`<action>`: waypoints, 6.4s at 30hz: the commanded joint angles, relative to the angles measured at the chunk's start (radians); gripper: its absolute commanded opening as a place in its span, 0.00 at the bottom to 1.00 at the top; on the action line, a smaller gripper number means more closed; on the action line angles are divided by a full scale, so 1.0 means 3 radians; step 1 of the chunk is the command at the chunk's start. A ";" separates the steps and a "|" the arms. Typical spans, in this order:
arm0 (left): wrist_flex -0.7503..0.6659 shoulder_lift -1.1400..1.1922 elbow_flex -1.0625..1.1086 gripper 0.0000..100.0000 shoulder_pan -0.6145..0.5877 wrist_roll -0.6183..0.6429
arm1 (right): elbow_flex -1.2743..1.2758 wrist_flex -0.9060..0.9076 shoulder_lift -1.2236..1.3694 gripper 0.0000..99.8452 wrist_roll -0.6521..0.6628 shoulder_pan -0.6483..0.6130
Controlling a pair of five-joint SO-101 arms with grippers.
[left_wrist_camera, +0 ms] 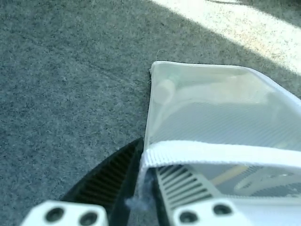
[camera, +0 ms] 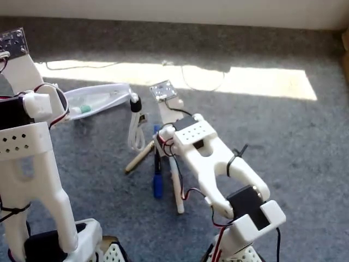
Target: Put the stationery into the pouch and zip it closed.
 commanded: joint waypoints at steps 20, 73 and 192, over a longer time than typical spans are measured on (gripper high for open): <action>-0.0097 -0.0049 -0.0038 0.01 0.0120 0.0000 | 0.0391 -0.0023 -0.1440 0.02 -0.0010 0.0192; -0.0087 -0.0043 -0.0079 0.01 0.0591 -0.0005 | 0.0233 -0.1061 -0.4191 0.02 0.0317 -0.1010; -0.0087 -0.0023 -0.0074 0.01 0.0448 -0.0020 | 0.0248 -0.1598 -0.2606 0.12 0.1274 -0.0795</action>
